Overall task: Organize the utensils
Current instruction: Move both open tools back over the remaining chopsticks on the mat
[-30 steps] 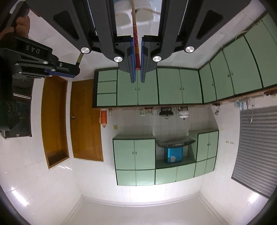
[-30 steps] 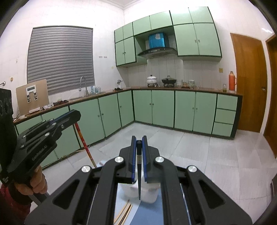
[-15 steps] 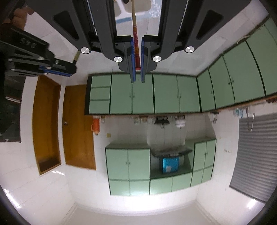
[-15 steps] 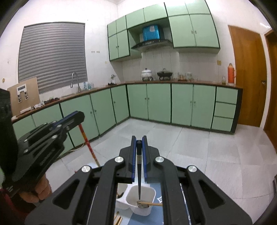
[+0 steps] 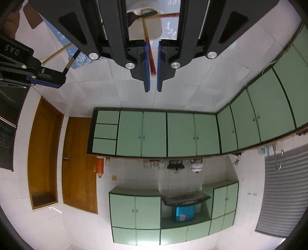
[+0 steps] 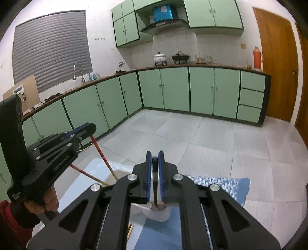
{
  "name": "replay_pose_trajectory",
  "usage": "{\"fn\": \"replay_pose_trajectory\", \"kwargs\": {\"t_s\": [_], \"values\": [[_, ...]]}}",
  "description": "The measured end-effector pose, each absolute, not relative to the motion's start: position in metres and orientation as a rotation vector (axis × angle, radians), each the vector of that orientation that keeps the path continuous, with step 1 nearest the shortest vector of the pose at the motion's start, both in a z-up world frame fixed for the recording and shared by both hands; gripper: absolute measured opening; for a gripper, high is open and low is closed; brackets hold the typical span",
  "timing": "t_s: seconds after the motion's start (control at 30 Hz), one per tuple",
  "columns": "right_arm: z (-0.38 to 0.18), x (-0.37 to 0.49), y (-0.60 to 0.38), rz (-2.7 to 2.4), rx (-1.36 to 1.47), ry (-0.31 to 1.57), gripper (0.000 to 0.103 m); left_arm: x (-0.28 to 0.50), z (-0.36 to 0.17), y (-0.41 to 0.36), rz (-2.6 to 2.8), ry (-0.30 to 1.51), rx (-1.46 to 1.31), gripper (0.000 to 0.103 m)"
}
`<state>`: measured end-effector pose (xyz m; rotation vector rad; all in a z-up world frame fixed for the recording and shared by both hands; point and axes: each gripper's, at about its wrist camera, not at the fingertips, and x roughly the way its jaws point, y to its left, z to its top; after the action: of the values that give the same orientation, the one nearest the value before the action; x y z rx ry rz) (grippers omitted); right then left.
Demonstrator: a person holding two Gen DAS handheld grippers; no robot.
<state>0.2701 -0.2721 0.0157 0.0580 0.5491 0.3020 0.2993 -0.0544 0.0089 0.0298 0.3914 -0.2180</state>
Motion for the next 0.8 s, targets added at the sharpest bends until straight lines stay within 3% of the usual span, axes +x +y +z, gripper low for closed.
{"fn": "replay_pose_trajectory", "kwargs": {"t_s": [0.07,0.17,0.27,0.33,0.43,0.53,0.8], "values": [[0.019,0.264,-0.278,0.288,0.076,0.534,0.016,0.293,0.012,-0.05,-0.216,0.385,0.02,0.021],[0.029,0.249,-0.29,0.263,0.1,0.492,0.03,0.278,0.02,-0.041,-0.205,0.361,0.009,0.034],[0.037,0.227,-0.299,0.228,0.098,0.439,0.049,0.262,0.027,-0.034,-0.196,0.347,-0.011,0.049],[0.039,0.207,-0.304,0.198,0.112,0.402,0.074,0.246,0.032,-0.029,-0.191,0.334,-0.025,0.058],[0.035,0.177,-0.306,0.179,0.111,0.37,0.084,0.22,0.031,-0.026,-0.192,0.33,-0.028,0.067],[0.023,0.152,-0.304,0.169,0.091,0.364,0.089,0.192,0.025,-0.026,-0.196,0.329,-0.008,0.072],[-0.036,0.091,-0.294,0.158,0.102,0.448,0.089,0.13,-0.03,-0.016,-0.201,0.434,0.003,0.075]]}}
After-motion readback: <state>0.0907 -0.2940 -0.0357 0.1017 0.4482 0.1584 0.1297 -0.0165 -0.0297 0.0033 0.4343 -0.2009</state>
